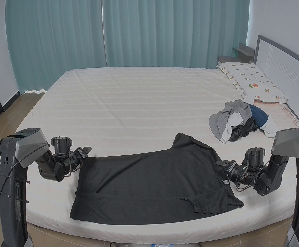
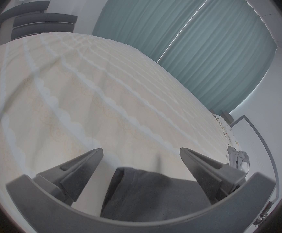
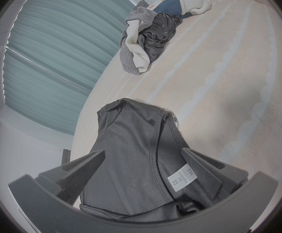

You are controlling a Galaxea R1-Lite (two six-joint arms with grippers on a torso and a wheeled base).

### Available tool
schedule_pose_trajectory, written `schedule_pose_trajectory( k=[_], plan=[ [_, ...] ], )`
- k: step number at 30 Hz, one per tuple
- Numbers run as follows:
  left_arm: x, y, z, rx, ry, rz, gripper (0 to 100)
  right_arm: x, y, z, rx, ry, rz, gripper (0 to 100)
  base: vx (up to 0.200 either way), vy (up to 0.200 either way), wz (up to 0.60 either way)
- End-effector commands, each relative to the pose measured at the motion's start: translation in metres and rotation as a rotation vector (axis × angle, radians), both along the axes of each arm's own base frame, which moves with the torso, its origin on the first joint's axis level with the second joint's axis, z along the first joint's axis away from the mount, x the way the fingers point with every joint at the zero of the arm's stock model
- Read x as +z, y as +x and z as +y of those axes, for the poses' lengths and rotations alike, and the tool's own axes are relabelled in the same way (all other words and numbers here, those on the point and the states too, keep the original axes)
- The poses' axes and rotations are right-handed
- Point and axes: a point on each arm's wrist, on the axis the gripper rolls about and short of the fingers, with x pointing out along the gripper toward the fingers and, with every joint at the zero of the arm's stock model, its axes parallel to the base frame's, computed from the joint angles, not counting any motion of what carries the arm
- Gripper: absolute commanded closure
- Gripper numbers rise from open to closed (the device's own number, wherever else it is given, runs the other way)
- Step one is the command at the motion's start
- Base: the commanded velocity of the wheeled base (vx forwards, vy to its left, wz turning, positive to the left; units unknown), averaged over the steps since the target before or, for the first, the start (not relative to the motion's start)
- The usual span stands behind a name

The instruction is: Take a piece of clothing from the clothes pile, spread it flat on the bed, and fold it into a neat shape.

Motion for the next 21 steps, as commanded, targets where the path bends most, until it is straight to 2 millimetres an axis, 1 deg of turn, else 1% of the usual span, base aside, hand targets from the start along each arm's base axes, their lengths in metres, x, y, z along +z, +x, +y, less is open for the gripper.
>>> schedule_pose_trajectory(
  k=[1,5,11,12,17,18,21],
  plan=[
    [-0.003,-0.003,-0.001,-0.006,0.005,0.014,0,0.000,0.000,0.000,0.001,0.000,0.000,0,0.000,0.000,0.00],
    [-0.003,-0.005,-0.008,-0.025,0.010,0.019,0,0.000,0.000,0.000,0.001,0.000,-0.002,0,0.000,0.000,0.00],
    [-0.004,-0.007,-0.009,-0.026,0.010,0.027,0,0.000,0.001,0.000,0.002,-0.001,-0.004,0,0.000,0.000,0.00],
    [-0.004,-0.007,-0.008,-0.024,0.009,0.026,100,0.001,0.001,0.000,0.001,0.001,-0.005,0,0.000,0.000,0.00],
    [0.000,-0.006,-0.008,-0.008,-0.001,0.022,100,0.004,0.006,0.001,0.005,-0.002,-0.036,0,0.000,0.000,0.00],
    [0.004,-0.005,-0.007,0.024,-0.016,0.013,100,0.008,0.011,0.001,0.006,0.000,-0.068,0,0.000,0.000,0.00],
    [0.007,-0.005,-0.007,0.074,-0.055,0.004,100,0.014,0.021,0.002,0.013,-0.011,-0.108,0,0.000,0.000,0.00]
  ],
)
